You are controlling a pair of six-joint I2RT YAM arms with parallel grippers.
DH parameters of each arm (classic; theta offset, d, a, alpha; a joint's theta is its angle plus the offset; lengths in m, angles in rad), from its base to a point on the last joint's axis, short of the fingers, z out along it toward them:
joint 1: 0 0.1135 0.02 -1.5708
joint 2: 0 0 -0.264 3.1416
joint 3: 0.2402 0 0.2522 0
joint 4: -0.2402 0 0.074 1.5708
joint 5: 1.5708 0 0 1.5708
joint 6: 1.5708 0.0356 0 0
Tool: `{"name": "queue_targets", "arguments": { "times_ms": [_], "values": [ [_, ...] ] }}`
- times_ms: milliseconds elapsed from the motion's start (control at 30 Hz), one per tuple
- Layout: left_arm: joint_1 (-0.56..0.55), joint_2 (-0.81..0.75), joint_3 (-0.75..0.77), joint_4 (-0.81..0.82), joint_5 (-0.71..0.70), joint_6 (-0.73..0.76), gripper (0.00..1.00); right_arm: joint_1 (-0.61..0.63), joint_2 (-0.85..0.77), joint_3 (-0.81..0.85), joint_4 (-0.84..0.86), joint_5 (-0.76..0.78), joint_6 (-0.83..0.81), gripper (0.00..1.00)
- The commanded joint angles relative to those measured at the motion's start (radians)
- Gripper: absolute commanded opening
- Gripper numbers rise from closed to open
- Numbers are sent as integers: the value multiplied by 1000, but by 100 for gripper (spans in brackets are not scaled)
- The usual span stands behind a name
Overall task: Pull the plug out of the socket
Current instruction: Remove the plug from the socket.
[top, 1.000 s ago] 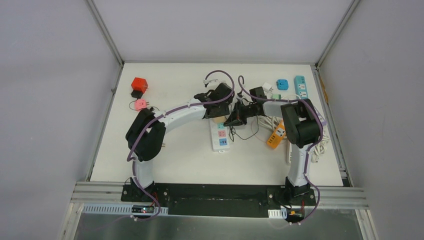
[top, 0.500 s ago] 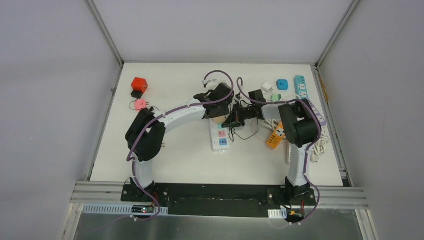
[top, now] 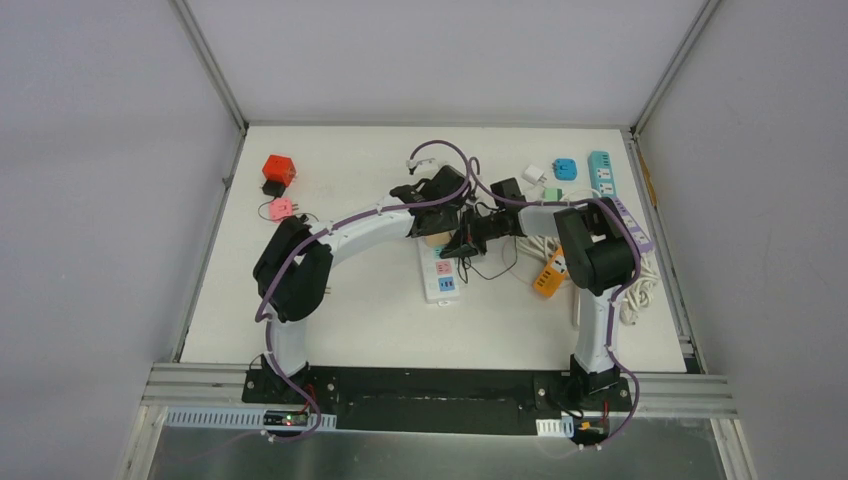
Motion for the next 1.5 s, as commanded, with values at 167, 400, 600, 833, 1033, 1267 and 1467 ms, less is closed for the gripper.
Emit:
{"name": "queue_targets", "arguments": {
  "times_ms": [167, 400, 600, 833, 1033, 1267, 1467],
  "values": [
    [-52, 15, 110, -158, -98, 95, 0, 44, 88, 7, -157, 377, -104, 0],
    [42, -65, -54, 59, 237, -41, 0, 60, 106, 24, -186, 468, -170, 0],
    [78, -163, -129, 129, 316, -120, 0, 66, 116, 37, -210, 485, -188, 0],
    [48, -142, -58, -3, 175, -23, 0, 71, 120, 48, -226, 501, -205, 0],
    [-21, -93, 63, -174, -47, 97, 0, 74, 133, 57, -242, 512, -221, 0],
    [-66, -40, 139, -253, -94, 107, 0, 81, 135, 66, -253, 512, -222, 0],
    [-8, -131, 28, -121, 68, 23, 0, 84, 140, 70, -257, 512, -222, 0]
  ]
}}
